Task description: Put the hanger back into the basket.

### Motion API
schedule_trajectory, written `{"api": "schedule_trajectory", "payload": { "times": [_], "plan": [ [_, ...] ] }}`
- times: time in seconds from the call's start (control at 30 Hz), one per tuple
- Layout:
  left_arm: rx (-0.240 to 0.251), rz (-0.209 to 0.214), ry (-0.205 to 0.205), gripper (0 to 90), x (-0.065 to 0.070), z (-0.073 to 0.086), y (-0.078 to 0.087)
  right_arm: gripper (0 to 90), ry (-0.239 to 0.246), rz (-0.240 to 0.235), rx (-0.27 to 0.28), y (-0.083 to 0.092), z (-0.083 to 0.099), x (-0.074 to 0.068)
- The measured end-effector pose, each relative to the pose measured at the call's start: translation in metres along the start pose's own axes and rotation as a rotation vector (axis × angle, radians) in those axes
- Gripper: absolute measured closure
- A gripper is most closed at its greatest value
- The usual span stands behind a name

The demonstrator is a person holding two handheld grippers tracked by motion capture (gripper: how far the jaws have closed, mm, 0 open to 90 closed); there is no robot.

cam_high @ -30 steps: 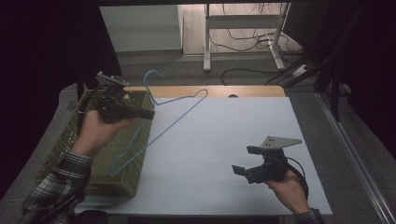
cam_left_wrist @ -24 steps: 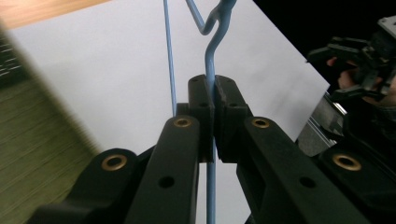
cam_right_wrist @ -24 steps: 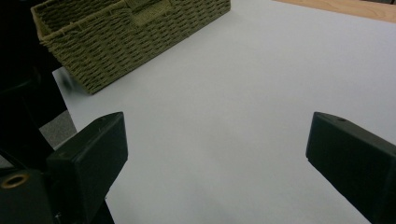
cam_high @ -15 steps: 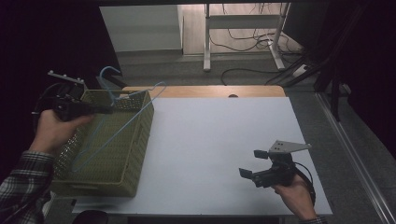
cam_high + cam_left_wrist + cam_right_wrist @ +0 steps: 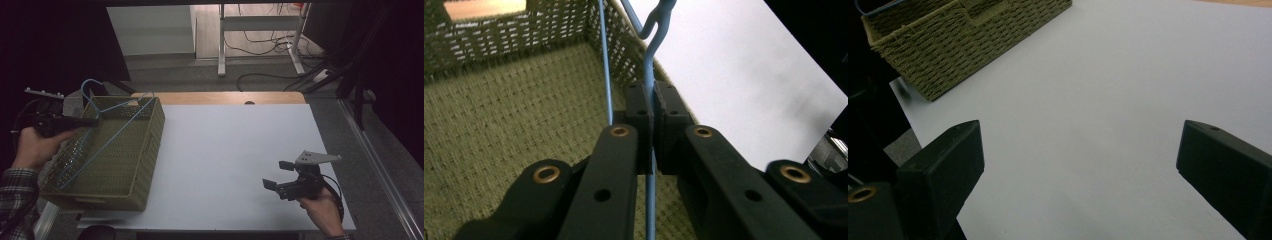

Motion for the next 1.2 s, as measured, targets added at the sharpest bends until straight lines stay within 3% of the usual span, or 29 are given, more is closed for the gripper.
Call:
{"api": "schedule_trajectory", "payload": {
  "times": [0.4, 0.6, 0.8, 0.93, 0.97, 1.03, 1.1, 1.2],
  "plan": [
    [-0.017, 0.026, 0.040, 87.4, -0.024, 0.029, -0.030, 4.6, -0.003, 0.006, -0.010, -0.001, 0.003, 0.002],
    [-0.042, 0.014, 0.062, 87.3, -0.038, 0.050, -0.048, 3.6, 0.004, 0.021, -0.003, -0.001, 0.005, 0.003],
    [-0.085, -0.057, 0.061, 87.0, -0.047, 0.065, -0.061, 1.8, 0.033, 0.069, 0.039, 0.004, 0.006, -0.001],
    [-0.149, -0.191, 0.047, 85.8, -0.056, 0.072, -0.066, 1.6, 0.048, 0.086, 0.028, 0.006, 0.010, -0.001],
    [-0.138, -0.216, 0.050, 83.2, -0.058, 0.072, -0.065, 1.6, 0.047, 0.085, 0.025, 0.006, 0.011, -0.002],
    [-0.092, -0.230, 0.075, 67.2, -0.057, 0.070, -0.061, 1.6, 0.044, 0.086, 0.026, 0.007, 0.012, -0.001],
    [-0.045, -0.248, 0.081, 57.5, -0.054, 0.067, -0.054, 1.6, 0.042, 0.089, 0.028, 0.009, 0.012, -0.001],
    [0.038, -0.209, 0.085, 44.4, -0.040, 0.061, -0.045, 1.3, 0.034, 0.090, 0.034, 0.011, 0.012, -0.001]
  ]
}}
Point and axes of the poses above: each handheld gripper's, and its own axes: y roughly backward along the jaws, z roughly out of its underside, x roughly to its right, the point moved 7 cm from there along -y, roughly forward along the jaws, and after that the axes turned 1 degree about x, right-handed, at the moved point
